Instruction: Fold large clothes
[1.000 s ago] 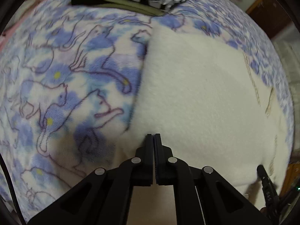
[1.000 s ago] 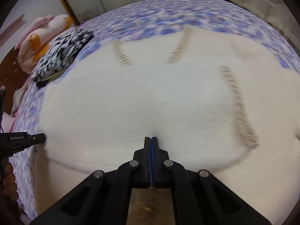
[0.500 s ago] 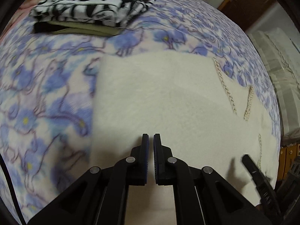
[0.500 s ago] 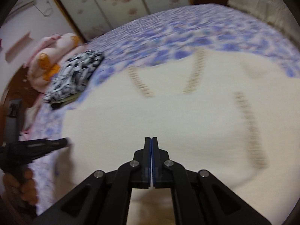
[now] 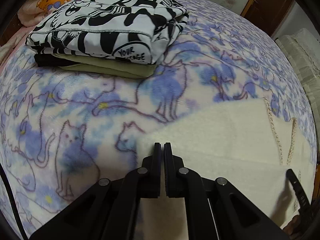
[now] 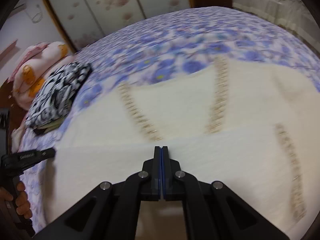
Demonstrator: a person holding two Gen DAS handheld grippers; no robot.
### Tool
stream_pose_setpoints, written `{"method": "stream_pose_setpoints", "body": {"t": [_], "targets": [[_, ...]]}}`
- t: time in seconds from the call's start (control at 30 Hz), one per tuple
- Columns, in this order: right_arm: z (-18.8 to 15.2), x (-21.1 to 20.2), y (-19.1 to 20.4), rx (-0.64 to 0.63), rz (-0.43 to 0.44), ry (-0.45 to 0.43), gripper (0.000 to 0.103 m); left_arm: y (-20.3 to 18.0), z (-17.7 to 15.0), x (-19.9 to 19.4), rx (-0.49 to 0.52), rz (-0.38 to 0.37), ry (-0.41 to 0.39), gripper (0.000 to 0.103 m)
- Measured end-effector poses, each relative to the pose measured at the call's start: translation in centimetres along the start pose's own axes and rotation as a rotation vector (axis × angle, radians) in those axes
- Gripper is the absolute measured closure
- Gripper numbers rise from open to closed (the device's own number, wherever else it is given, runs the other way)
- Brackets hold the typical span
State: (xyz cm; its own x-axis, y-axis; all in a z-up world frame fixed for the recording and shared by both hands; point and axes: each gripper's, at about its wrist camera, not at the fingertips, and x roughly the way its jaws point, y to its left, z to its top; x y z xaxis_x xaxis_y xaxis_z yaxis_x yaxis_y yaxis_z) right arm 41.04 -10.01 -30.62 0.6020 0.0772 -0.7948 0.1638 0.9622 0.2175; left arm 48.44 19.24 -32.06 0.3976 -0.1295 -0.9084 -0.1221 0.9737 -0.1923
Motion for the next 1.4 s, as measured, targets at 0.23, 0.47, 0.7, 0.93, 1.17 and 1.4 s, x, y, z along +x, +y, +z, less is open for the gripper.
{"method": "stream_pose_setpoints", "body": {"t": [0.23,0.47,0.7,0.93,1.17,1.4], "targets": [[0.7,-1.2,-9.9,0.136,-0.199,-0.013,0.103,1.2,0.4,1.4,0.024,-0.017,0.01,0.101],[0.5,0.6,-10.1,0.122,-0.203,0.008,0.103,1.5,0.1,3.5,-0.024,-0.032,-0.006,0.101],[0.1,0.9,-10.7,0.164,-0.159,0.011,0.103,1.3,-0.1,3.6,-0.072,-0.013,-0.024,0.101],[0.0,0.2,-11.2,0.187,-0.112,-0.004,0.103,-3.4,-4.2,-2.9,-0.001,0.144,-0.173,0.1],[-2.1,-4.1,-11.2,0.246,0.068,0.03,0.1,-9.2,-13.1,-9.1,0.041,0.2,-0.114,0.09],[-7.1,-9.8,-11.6,0.137,0.21,0.197,0.1,-17.4,-22.8,-14.6,0.096,0.246,-0.031,0.089]]}}
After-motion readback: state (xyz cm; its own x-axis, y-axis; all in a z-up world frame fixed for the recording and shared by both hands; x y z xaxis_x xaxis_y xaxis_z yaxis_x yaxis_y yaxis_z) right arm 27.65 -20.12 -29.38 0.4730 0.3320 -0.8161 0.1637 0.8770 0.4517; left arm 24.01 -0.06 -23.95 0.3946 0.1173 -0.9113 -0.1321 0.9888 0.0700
